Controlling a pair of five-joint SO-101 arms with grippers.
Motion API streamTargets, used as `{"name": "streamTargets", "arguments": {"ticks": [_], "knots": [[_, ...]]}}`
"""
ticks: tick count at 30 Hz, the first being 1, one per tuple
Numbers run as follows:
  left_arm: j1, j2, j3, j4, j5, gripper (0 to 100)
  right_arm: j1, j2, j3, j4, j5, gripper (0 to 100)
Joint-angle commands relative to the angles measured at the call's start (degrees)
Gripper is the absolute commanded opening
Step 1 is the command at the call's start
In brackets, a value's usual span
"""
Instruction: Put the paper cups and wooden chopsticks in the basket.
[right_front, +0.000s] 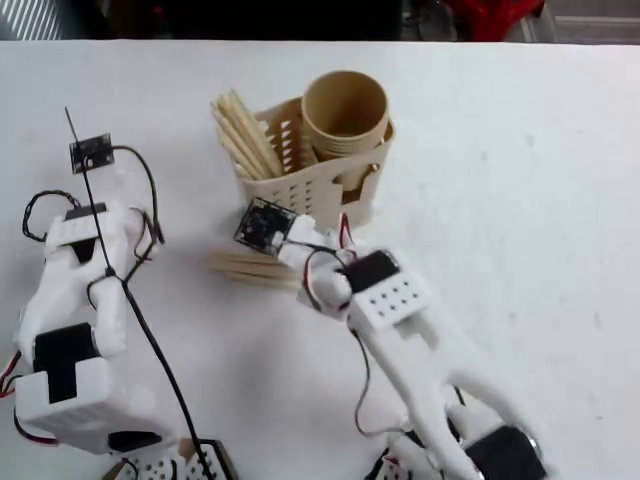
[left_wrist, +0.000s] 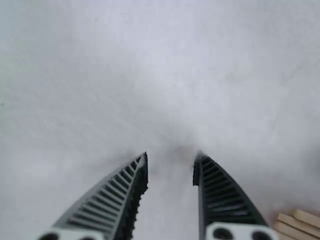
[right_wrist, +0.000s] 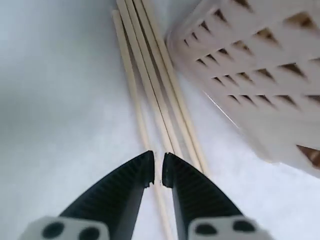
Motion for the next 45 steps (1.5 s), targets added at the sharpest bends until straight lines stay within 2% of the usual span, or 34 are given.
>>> {"name": "streamTargets", "arguments": {"ticks": [1, 8, 13, 28, 45], "knots": [[0.57, -0.31, -0.35, -1.32, -0.79, 17, 1.01, 6.29, -0.35, -7.52, 0.35, 4.3], [0.57, -0.31, -0.35, -1.32, -0.79, 17, 6.55, 14.37, -0.44, -13.76, -0.09, 3.9], [0.57, -0.31, -0.26, -1.32, -0.79, 17, 9.98, 14.37, -0.7, -15.25, -4.92, 3.8], [0.57, -0.31, -0.18, -1.32, -0.79, 17, 9.54, 19.56, -0.88, -16.66, -4.48, 3.8], [0.57, -0.31, -0.35, -1.32, -0.79, 17, 3.12, 16.22, 1.67, -5.14, -4.48, 1.7]]}}
